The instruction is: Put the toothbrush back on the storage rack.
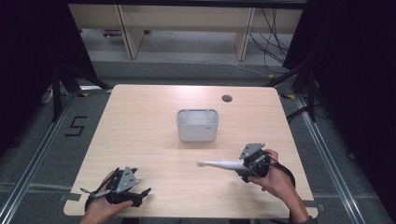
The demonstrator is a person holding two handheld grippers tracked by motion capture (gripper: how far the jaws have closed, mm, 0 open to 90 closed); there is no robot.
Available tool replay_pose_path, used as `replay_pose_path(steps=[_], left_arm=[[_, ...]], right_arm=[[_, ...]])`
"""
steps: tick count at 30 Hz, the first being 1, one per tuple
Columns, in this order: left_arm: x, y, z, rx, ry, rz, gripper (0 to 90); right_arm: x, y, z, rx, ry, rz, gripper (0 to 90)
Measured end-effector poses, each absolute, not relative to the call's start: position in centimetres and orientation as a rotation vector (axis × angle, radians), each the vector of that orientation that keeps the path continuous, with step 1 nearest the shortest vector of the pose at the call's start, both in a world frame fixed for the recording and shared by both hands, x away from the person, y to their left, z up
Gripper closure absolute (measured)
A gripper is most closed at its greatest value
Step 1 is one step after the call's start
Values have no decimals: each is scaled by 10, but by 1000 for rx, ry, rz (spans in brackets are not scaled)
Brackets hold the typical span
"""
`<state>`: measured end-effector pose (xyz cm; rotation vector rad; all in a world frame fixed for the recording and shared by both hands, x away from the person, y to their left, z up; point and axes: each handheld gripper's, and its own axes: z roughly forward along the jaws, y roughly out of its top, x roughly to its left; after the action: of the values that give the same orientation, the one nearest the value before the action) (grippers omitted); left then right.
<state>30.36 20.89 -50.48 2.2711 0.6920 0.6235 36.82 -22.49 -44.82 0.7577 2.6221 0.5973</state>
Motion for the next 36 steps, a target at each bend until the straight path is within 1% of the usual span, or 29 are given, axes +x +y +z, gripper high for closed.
replay_pose_path(steps=[8, 11, 15, 19, 24, 30, 34, 36], left_arm=[[303, 210, -504, 2277, 688, 618, 151], [303, 210, -504, 2276, 683, 614, 151], [303, 210, -504, 2276, 683, 614, 151], [303, 209, -504, 2263, 694, 619, 152], [303, 209, -505, 2256, 700, 630, 151], [303, 209, -504, 2259, 693, 622, 151], [303, 210, -503, 2276, 684, 626, 151], [303, 209, -504, 2256, 694, 625, 152]], right_arm=[[378, -214, -449, 714, 2698, 560, 348], [382, -209, -450, 686, 2713, 532, 379], [389, -202, -453, 665, 2740, 507, 388], [395, -197, -456, 656, 2758, 484, 418], [403, -189, -460, 615, 2812, 448, 474], [409, -183, -463, 557, 2842, 392, 504], [414, -179, -466, 584, 2873, 338, 516], [417, -179, -467, 556, 2888, 341, 528]])
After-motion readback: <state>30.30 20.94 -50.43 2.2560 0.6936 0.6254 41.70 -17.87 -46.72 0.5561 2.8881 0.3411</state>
